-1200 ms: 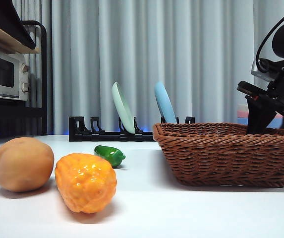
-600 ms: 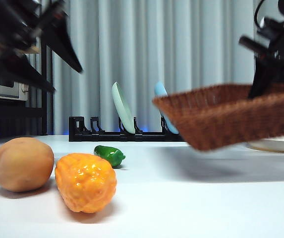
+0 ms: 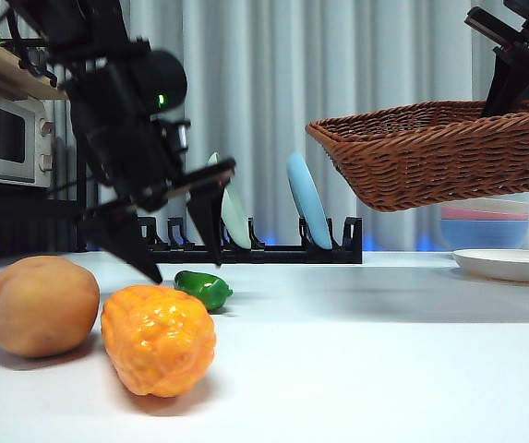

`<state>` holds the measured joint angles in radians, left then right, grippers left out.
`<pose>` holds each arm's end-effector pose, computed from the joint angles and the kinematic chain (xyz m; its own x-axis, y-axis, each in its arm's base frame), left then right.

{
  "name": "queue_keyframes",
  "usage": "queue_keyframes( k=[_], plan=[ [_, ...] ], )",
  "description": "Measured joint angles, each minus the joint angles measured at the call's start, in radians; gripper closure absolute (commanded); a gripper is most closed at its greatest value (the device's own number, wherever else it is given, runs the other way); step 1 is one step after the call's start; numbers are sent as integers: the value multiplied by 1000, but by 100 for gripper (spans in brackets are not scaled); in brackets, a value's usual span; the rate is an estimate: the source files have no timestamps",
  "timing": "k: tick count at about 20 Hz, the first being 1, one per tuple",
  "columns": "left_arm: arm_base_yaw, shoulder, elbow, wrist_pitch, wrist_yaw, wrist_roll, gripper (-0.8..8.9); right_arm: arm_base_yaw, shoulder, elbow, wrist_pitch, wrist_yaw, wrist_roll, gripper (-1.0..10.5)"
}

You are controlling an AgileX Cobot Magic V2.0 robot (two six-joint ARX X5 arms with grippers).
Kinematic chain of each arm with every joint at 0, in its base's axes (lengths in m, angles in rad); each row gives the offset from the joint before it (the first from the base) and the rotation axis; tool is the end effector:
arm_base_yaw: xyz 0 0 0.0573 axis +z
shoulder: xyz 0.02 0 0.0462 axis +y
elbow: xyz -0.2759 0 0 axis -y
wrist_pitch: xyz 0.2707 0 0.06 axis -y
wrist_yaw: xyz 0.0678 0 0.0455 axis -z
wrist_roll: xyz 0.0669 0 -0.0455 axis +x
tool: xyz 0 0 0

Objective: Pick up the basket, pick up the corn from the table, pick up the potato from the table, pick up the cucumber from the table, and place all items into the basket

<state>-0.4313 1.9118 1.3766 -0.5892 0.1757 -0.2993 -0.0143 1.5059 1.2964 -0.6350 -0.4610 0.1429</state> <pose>0.3888 -0.1918 0.1565 0.3131 -0.3365 -0.8881 0.2172 0.9357 -0.2780 0.3646 0.0245 0.2857 0.6011 0.4363 -0.6696 -0.1732 0.8890 0.4238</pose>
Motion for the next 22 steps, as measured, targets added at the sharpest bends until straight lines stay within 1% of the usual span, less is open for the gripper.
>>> queue_keyframes(
  k=[3,4,7,11,13,14,16,18,20,22],
  plan=[
    [0,21,4,37,-14,-12,442,0,0,0,0,0,-1,956],
    [0,27,4,42,-15,-16,474,0,0,0,0,0,-1,956],
    [0,40,9,53,-8,-14,825,0,0,0,0,0,-1,956],
    [-1,52,12,54,3,40,822,0,0,0,-2,0,-1,956],
    [-2,37,11,12,-4,74,822,2,0,0,-12,0,-1,956],
    [-3,9,7,-30,-30,97,822,5,0,0,-16,0,-1,956],
    [-6,-99,3,-103,-68,145,822,21,0,0,-15,1,-1,956],
    [-23,-262,3,-99,-69,163,822,47,0,0,-15,0,-1,956],
    [-51,-417,6,-25,-68,144,822,82,0,0,-15,0,0,956],
    [-88,-517,16,89,-67,96,821,122,4,0,-12,1,3,956]
  ],
)
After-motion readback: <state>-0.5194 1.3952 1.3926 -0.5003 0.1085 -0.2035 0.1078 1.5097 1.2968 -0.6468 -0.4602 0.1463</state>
